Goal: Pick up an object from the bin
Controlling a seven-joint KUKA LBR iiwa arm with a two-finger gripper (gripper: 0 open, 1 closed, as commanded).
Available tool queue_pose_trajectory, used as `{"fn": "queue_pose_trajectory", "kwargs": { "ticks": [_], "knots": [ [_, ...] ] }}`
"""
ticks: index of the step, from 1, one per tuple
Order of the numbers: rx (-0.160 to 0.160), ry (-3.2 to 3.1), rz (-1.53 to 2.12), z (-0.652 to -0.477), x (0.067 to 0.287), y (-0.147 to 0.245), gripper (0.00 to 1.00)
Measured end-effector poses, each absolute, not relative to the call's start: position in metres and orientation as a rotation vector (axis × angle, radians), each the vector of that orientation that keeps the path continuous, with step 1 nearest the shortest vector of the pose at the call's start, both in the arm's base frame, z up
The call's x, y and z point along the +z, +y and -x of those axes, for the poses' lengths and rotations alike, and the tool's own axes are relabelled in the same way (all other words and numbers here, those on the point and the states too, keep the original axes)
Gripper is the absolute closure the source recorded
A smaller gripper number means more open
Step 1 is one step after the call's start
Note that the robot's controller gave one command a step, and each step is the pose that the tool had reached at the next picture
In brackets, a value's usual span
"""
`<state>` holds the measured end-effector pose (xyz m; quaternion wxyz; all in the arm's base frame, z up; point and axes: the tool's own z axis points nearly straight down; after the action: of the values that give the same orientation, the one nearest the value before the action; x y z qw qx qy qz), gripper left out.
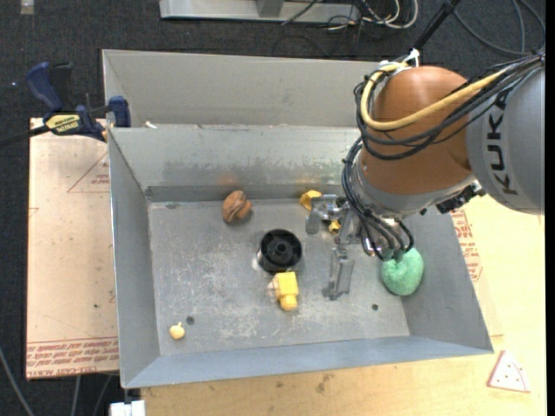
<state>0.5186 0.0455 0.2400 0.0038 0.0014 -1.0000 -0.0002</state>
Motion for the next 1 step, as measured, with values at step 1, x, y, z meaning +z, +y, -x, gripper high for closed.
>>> {"fn": "queue_pose_trajectory", "kwargs": {
  "ticks": [1],
  "knots": [
    [-0.002,-3.142,-0.001,-0.5200,0.2444,0.0452,0.00]
  ]
}}
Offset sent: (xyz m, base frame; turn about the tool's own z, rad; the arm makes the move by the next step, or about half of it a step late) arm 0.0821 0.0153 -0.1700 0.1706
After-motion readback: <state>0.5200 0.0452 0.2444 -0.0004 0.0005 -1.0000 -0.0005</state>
